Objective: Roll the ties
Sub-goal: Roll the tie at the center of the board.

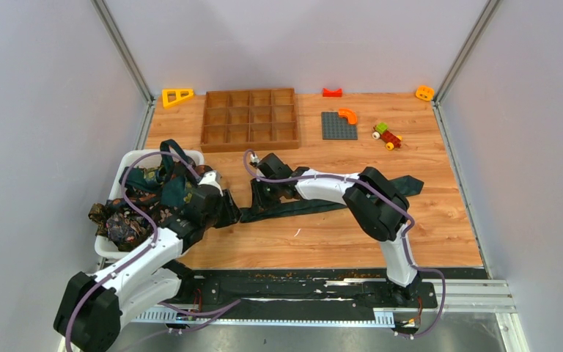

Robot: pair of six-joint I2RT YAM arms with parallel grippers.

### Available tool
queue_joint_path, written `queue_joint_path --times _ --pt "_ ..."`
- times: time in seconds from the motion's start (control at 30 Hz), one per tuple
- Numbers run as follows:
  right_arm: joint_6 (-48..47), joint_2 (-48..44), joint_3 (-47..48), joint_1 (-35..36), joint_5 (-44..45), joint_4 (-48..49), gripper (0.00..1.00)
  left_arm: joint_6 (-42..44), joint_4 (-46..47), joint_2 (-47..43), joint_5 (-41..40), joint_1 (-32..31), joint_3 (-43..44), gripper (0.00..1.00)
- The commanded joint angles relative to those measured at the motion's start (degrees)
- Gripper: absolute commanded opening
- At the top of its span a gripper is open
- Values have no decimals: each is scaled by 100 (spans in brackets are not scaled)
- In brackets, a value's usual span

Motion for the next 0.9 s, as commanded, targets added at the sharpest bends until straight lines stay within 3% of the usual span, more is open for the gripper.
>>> queue_joint_path --times 0.0,0.3,0.87 --pt "-135 282 -213 -38 144 129 12 400 734 213 920 358 -157 48" --pt "-135 310 -350 -63 100 209 11 579 1435 657 1619 656 -370 45" --pt "-112 302 -470 -72 99 248 11 417 2367 1502 1887 980 -734 43"
